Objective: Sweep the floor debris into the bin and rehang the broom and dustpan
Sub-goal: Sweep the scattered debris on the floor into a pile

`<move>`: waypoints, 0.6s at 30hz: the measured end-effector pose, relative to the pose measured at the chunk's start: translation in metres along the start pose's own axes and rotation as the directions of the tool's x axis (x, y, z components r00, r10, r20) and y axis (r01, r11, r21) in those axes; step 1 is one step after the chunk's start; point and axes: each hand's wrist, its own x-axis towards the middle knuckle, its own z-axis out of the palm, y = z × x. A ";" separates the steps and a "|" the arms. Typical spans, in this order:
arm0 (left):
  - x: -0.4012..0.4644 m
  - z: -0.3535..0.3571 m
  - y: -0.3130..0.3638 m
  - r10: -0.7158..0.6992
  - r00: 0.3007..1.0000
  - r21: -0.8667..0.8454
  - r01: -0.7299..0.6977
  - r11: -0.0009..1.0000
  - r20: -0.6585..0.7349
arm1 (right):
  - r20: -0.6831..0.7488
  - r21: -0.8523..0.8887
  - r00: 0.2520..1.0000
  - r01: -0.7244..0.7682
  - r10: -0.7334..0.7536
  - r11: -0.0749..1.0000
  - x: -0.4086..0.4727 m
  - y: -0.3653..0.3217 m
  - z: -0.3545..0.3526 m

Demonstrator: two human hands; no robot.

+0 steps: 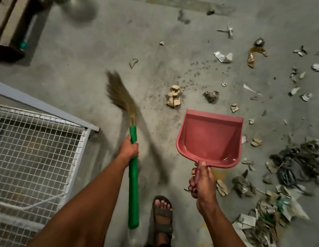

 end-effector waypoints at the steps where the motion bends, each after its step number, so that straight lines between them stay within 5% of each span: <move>1: 0.000 0.008 0.003 0.035 0.999 0.107 -0.037 0.994 0.023 | -0.007 0.015 1.000 -0.006 0.006 1.000 0.003 -0.003 -0.002; 7: -0.004 0.039 0.013 0.177 0.934 0.548 -0.327 0.770 0.309 | -0.079 0.045 0.997 -0.011 0.015 0.999 0.011 -0.015 -0.021; 14: -0.018 0.030 0.012 0.221 0.786 0.568 -0.581 0.582 0.577 | -0.142 0.024 0.988 -0.053 0.056 0.998 0.003 -0.016 -0.038; 18: -0.031 0.009 0.020 0.322 0.749 0.505 -0.639 0.580 0.579 | -0.154 0.017 0.986 -0.056 0.058 0.998 -0.010 -0.029 -0.034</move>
